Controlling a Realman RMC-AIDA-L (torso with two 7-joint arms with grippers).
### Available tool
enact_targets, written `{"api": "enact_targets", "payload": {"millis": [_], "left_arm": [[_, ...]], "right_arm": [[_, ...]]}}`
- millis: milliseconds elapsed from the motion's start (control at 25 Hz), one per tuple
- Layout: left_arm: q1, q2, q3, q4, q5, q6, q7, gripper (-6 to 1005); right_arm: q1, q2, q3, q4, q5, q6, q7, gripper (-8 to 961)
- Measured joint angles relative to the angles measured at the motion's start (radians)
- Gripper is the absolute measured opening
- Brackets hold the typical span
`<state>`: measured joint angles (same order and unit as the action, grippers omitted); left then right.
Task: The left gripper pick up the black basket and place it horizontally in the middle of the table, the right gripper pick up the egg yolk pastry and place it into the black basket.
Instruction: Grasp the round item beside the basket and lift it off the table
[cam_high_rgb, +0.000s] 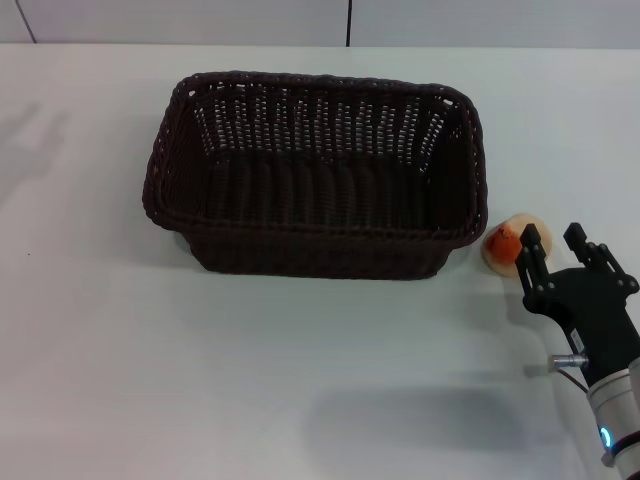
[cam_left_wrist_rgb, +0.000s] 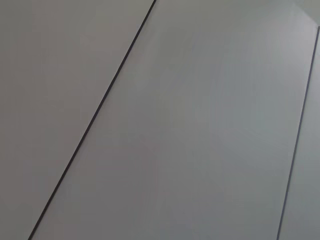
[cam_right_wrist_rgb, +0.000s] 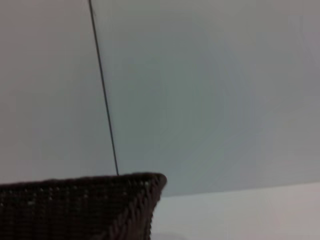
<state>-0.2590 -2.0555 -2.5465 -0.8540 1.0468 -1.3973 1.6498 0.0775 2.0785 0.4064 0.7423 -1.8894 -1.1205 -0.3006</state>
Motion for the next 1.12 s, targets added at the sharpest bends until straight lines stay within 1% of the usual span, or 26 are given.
{"api": "enact_targets", "payload": {"millis": [160,560,760,960,1120], "left_arm": [[0.005,0.000,-0.001,-0.002,-0.005,-0.014,-0.001,469],[0.013,0.000,-0.003,-0.002,-0.024,-0.041,-0.001,465],[0.017,0.002,-0.003,-0.002,-0.036,-0.052,-0.001,463],[0.018,0.005,-0.003,-0.002,-0.038,-0.058,0.000,377],[0.018,0.005,-0.003,-0.002,-0.039,-0.064,-0.001,377]], "right_arm": [[0.026,0.000,-0.006,-0.019,0.046,0.033,0.000,472],[0.075,0.000,-0.009,-0.033,0.048,0.105,0.001,472],[0.078,0.001,0.001,-0.034,0.051,0.119,0.002,471],[0.080,0.001,0.003,-0.034,0.072,0.120,0.002,471],[0.076,0.002,0.004,-0.031,0.072,0.116,0.001,471]]}}
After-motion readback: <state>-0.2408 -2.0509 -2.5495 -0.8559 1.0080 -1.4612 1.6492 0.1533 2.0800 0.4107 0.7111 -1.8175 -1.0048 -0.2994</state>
